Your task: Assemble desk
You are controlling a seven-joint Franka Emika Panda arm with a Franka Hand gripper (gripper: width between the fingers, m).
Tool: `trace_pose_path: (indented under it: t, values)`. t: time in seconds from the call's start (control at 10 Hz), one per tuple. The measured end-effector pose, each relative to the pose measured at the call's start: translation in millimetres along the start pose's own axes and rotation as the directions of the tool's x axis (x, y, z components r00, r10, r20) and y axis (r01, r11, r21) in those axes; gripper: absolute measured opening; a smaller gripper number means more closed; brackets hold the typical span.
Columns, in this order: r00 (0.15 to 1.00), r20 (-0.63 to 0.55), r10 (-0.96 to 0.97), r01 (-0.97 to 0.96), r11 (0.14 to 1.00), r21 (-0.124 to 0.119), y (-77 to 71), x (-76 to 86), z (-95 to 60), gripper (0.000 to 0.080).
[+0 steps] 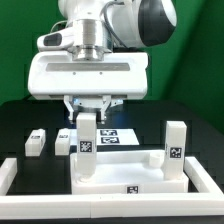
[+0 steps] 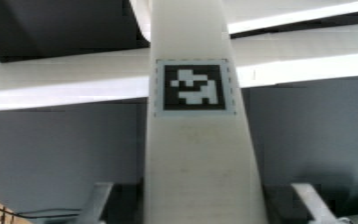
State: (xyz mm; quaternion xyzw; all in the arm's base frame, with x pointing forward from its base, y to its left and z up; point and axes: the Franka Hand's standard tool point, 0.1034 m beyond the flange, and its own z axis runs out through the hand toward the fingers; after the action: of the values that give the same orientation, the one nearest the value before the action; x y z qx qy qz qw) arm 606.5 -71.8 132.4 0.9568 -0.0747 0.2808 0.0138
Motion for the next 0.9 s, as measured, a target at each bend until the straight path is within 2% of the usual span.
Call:
trace_pose_path:
  t: [0.2,0.5,0.7,0.8,0.9]
  values:
    - [1.0,0.0,0.0,0.0,1.0,-0.006,1.1,-3.5,3.4,0.0291]
    - [0.999,-0.042,-0.025,0.024,0.999,-0.036,4.9,-1.8,5.2,0.0291]
    - [0.998,-0.049,-0.037,0.035,0.999,-0.039,6.0,-0.6,5.7,0.0291]
    - [0.998,-0.049,-0.039,0.038,0.999,-0.038,5.8,-0.6,5.9,0.0365]
    - [0.998,-0.048,-0.04,0.038,0.999,-0.038,5.7,-0.6,5.9,0.0365]
